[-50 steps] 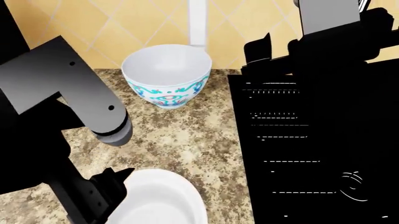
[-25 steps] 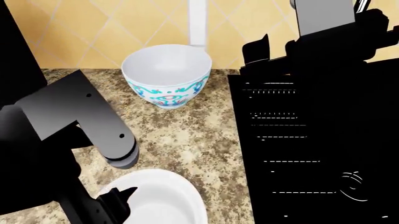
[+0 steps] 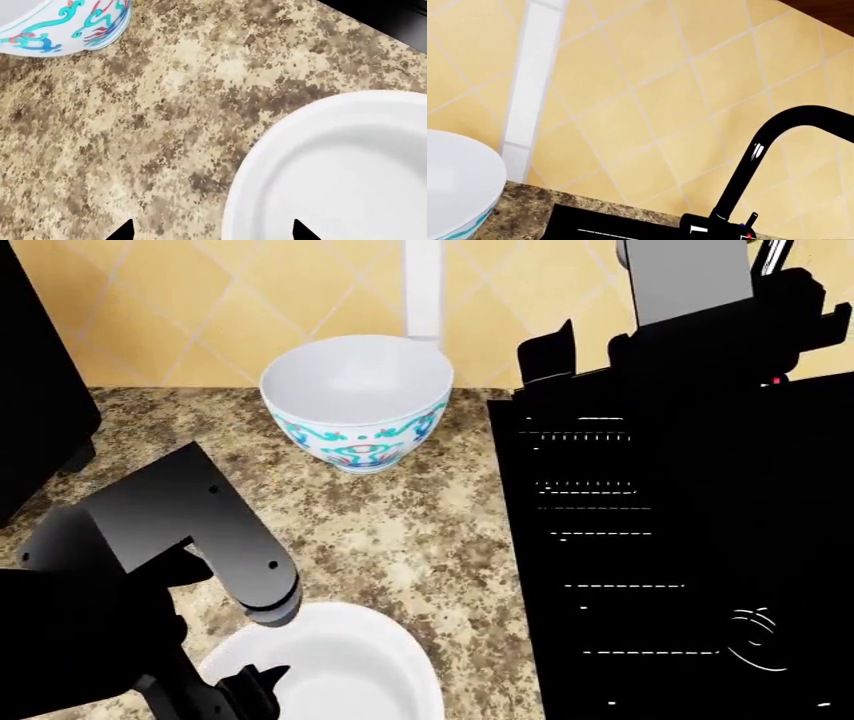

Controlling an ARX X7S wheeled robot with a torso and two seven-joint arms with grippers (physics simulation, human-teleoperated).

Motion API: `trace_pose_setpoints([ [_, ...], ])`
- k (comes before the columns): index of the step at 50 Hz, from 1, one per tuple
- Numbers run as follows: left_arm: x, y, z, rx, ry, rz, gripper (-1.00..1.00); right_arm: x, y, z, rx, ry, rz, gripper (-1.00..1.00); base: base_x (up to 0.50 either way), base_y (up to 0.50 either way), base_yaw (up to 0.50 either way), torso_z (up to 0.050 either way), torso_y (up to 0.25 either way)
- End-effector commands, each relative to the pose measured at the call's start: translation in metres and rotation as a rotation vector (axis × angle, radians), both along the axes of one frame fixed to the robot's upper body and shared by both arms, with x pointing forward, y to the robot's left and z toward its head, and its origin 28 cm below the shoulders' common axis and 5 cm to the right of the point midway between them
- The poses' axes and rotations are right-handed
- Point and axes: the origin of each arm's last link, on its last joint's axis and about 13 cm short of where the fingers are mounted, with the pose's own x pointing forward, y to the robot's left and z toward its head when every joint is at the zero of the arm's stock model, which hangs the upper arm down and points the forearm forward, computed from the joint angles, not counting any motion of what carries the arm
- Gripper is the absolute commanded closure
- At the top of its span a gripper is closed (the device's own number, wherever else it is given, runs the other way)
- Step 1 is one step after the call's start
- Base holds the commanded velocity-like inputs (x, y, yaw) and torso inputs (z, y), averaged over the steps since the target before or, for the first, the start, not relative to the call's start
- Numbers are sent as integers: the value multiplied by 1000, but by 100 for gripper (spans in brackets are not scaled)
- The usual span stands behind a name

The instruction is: Stack the bowls in the sink.

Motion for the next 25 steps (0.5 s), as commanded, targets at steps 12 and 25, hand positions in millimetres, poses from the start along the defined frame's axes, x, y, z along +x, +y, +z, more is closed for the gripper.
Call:
trace_pose_setpoints([
  [12,7,1,-21,10,52,0,-100,1,0,-3,1,5,-2,-100,0,0,0,0,0],
  [25,12,1,-30,16,70,7,-100,1,0,-4,-1,7,-2,-100,0,0,0,0,0],
])
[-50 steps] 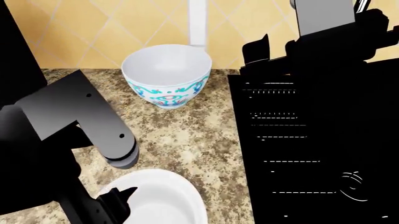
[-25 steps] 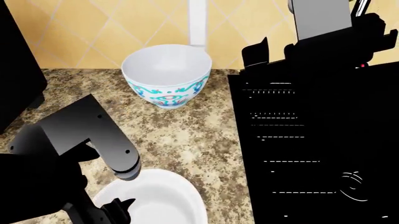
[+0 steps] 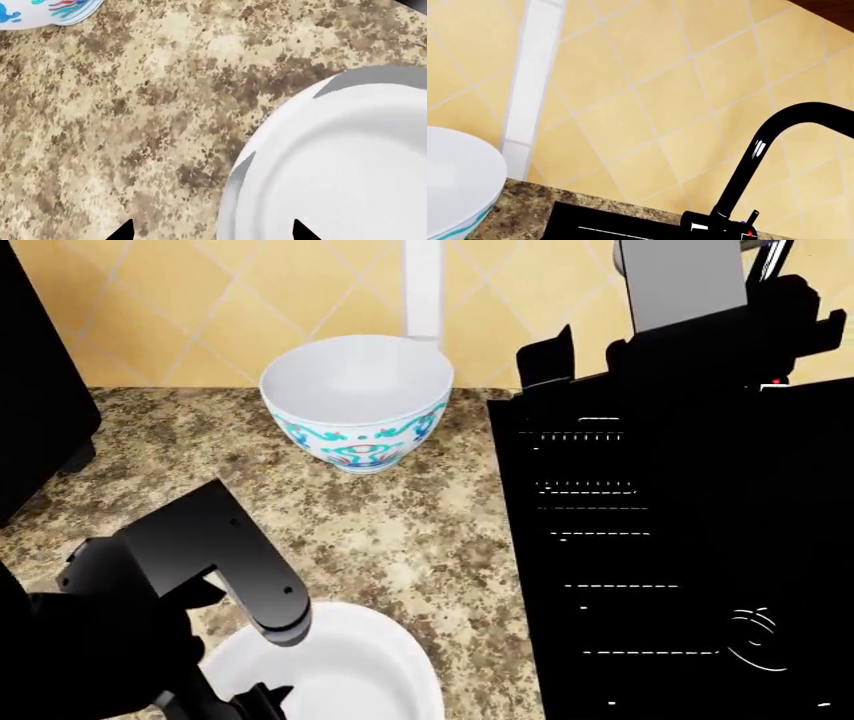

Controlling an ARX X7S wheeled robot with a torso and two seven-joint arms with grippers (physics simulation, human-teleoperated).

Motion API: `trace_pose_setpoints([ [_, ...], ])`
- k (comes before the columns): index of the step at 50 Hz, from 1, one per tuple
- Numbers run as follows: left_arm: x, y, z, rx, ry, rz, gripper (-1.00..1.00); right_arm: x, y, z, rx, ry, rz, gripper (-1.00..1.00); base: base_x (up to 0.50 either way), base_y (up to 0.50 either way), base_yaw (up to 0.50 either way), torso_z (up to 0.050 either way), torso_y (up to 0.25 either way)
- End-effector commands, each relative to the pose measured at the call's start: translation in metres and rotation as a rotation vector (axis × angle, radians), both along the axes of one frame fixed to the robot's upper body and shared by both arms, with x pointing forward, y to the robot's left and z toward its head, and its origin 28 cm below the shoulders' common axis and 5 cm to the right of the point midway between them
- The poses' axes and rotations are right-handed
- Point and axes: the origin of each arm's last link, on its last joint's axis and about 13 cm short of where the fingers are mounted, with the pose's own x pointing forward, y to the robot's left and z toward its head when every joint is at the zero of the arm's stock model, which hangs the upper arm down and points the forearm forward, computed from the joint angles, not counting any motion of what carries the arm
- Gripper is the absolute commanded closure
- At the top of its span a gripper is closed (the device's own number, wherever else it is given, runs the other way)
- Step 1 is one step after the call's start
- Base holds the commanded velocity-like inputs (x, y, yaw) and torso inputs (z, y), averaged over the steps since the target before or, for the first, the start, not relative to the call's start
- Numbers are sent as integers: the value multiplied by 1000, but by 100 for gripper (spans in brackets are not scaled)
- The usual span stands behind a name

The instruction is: Stack the bowls in the sink.

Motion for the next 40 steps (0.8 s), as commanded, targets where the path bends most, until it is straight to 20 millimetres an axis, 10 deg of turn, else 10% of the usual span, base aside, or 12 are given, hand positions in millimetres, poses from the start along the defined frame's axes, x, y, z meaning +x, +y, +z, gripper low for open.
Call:
trace_pose_setpoints([
  [1,4,0,-9,7,19,6,-100,0,-1,-2,-1,3,-1,-100,0,0,0,0,0],
  [16,7,-1,-16,14,32,5,-100,1,0,-6,-3,10,-2,-100,0,0,0,0,0],
  [17,7,-1,-16,11,31,6,100,1,0,-6,-3,11,-2,-100,0,0,0,0,0],
  [40,2,-1,0,-63,-28,11,100,2,-1,-7,1,12,-5,-100,0,0,0,0,0],
])
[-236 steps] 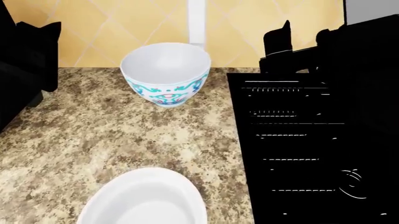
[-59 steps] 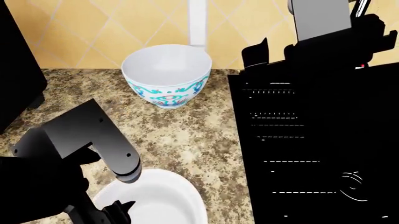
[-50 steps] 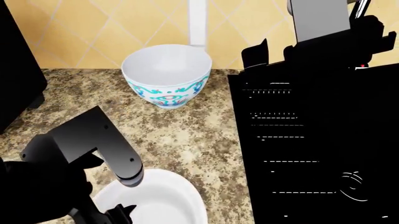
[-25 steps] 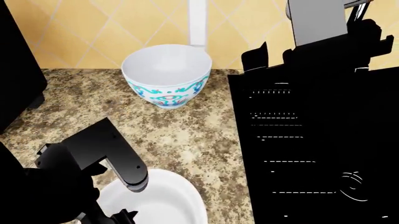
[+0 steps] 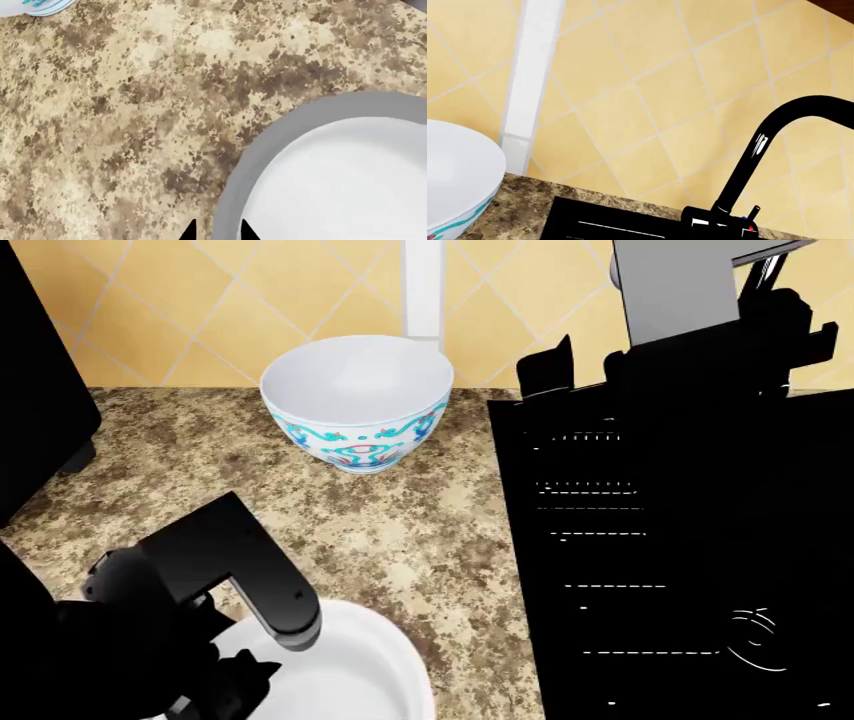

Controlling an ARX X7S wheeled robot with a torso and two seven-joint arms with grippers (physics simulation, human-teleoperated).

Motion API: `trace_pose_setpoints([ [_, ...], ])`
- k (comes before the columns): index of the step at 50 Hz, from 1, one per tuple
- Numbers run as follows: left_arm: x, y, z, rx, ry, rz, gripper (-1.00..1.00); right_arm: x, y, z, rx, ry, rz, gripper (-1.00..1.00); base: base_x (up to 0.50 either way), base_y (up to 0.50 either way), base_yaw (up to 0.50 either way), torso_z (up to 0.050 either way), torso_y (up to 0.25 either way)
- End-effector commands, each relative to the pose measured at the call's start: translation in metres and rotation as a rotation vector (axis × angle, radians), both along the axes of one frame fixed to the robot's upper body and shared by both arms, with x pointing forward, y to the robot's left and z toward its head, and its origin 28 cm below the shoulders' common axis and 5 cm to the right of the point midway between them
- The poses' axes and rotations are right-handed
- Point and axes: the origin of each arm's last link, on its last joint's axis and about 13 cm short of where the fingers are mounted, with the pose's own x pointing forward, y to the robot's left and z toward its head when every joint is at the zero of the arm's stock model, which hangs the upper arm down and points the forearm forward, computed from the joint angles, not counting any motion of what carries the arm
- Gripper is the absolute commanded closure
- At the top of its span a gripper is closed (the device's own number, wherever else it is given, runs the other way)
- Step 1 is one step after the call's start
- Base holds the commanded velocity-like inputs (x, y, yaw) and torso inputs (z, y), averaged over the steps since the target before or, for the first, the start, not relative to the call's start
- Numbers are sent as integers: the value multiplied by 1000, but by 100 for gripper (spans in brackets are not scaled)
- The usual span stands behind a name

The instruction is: Stack the bowls in the sink.

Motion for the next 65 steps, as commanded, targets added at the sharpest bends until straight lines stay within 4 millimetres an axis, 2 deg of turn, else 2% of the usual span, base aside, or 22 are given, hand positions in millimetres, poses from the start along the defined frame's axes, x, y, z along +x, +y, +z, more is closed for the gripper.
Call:
trace_pose_setpoints([
  [1,-4,0,14,-48,-77,19,100,1,0,0,3,0,0,-100,0,0,0,0,0],
  [15,-19,7,47,-128,-214,64,100,2,1,3,15,-6,-1,-100,0,0,0,0,0],
  [25,-34,15,60,-116,-260,102,100,0,5,17,27,-36,7,-100,0,0,0,0,1],
  [34,-45,22,69,-112,-294,124,100,-1,13,38,30,-64,26,-100,0,0,0,0,0],
  [44,-50,30,77,-108,-360,192,100,11,30,53,58,-45,70,-100,0,0,0,0,1],
  [52,-45,33,78,-106,-400,250,100,32,48,58,72,38,103,-100,0,0,0,0,0],
  [65,-35,32,75,-127,-437,293,100,62,71,68,231,157,155,-100,0,0,0,0,1],
])
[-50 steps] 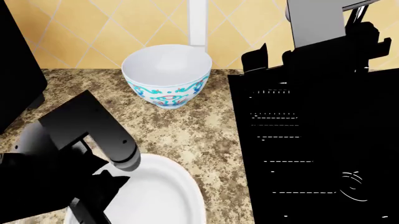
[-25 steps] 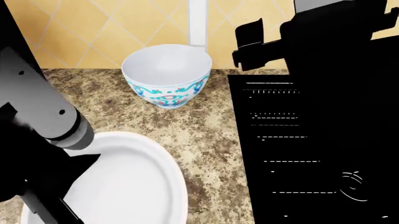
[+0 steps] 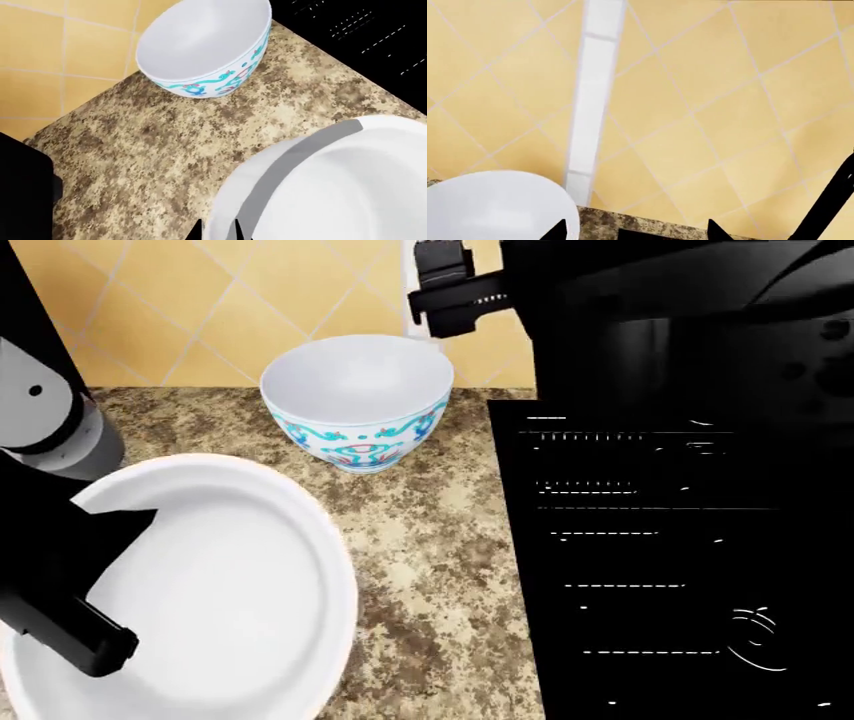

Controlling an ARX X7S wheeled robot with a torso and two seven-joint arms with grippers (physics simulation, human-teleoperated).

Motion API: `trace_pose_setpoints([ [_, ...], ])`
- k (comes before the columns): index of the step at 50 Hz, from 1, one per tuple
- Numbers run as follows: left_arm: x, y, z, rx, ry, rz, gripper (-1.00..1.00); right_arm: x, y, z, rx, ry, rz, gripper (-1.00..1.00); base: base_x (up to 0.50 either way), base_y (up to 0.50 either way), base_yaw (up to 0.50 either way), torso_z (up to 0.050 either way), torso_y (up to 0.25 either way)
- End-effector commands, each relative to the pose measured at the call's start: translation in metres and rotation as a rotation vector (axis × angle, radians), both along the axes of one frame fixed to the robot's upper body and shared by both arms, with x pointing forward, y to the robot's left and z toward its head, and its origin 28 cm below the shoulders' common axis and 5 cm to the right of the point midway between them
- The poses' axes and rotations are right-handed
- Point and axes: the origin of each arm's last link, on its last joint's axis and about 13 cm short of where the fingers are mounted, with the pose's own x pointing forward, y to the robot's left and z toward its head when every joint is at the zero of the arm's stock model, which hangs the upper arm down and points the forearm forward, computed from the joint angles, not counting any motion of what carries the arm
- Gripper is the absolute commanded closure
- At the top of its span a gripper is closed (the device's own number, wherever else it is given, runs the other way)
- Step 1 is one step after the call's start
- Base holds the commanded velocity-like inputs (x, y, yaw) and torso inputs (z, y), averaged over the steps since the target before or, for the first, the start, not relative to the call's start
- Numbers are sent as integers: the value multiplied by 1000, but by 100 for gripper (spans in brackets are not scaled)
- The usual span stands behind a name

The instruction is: Stack the bowls in the sink.

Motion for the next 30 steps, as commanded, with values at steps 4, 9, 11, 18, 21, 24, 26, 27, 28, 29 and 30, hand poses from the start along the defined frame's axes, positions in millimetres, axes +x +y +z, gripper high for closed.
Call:
trace_pose_setpoints([
  [4,6,1,2,-25,-72,56,100,31,23,7,149,103,46,-100,0,0,0,0,0],
  [9,7,1,2,-28,-73,59,100,40,26,7,171,115,36,-100,0,0,0,0,0],
  [11,7,1,2,-29,-74,60,100,42,28,6,177,121,35,-100,0,0,0,0,0],
  [18,8,1,1,-31,-74,60,100,49,34,2,188,142,44,-100,0,0,0,0,1],
  [21,9,1,0,-30,-73,57,100,52,37,0,192,149,52,-100,0,0,0,0,0],
  [24,9,1,0,-30,-72,55,100,54,39,-2,205,161,60,-100,0,0,0,0,0],
  [26,9,1,0,-28,-70,53,100,56,40,-4,220,172,66,-100,0,0,0,0,5],
  [27,9,1,0,-28,-70,53,100,57,41,-5,223,176,68,-100,0,0,0,0,0],
  [28,9,1,0,-29,-70,53,100,57,42,-6,226,179,70,-100,0,0,0,0,0],
  [29,9,1,0,-28,-69,53,100,59,43,-7,226,182,70,-100,0,0,0,0,0],
  [30,9,1,0,-28,-69,53,100,59,43,-8,225,185,71,-100,0,0,0,0,0],
])
